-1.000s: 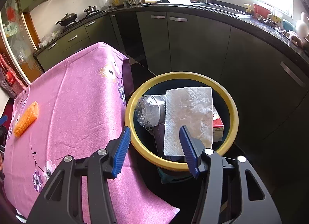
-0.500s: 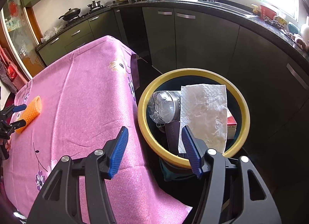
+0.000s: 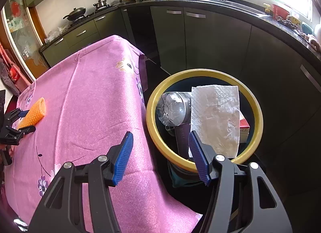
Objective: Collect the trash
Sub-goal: 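Lift the orange mesh sleeve and carry it over the bin with the left gripper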
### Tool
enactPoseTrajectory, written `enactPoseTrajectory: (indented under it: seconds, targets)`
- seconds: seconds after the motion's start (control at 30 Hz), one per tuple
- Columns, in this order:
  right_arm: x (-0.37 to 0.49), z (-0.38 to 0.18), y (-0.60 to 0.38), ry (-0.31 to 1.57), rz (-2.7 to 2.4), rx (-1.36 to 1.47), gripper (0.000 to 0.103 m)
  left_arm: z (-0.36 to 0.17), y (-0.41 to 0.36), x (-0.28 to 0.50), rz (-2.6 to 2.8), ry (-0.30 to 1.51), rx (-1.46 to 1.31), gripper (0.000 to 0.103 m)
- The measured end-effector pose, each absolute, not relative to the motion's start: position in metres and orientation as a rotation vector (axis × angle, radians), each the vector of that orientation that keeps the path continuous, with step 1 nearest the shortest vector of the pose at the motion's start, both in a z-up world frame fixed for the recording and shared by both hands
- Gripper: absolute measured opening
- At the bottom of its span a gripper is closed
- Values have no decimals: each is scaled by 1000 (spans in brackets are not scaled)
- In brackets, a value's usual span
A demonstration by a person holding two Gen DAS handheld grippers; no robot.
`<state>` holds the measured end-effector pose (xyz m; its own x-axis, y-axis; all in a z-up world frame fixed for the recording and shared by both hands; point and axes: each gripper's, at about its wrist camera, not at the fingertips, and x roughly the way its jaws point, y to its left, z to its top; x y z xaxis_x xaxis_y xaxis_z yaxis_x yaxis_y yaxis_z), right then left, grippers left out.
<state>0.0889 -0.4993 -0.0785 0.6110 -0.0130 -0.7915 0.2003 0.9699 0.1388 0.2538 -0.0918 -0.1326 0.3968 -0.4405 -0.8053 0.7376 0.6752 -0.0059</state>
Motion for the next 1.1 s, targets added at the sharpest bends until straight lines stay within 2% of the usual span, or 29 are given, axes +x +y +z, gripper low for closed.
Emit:
enactPoseTrajectory:
  seconds: [0.03,0.17,0.27,0.33,0.73,0.9,1.1]
  targets:
    - [89,-78,-500,906,-124,224,57,-131,-92,254,-769,887,382,55]
    - [88,-78,-499,904,-116,226,57,-128,-92,251,-760,893,386,45]
    - [88,-79,-498,905,-109,224,57,-121,-91,246,-753,874,374,32]
    - [87,-78,-498,903,-105,225,57,-116,-89,244,-763,875,348,14]
    - [79,-73,-504,883,-109,238,57,-75,-112,197,-765,801,305,11]
    - [67,-67,-521,860,-152,250,57,-49,-159,172,-824,763,289,12]
    - [42,-60,-549,823,-209,278,57,-45,-244,169,-941,814,264,12]
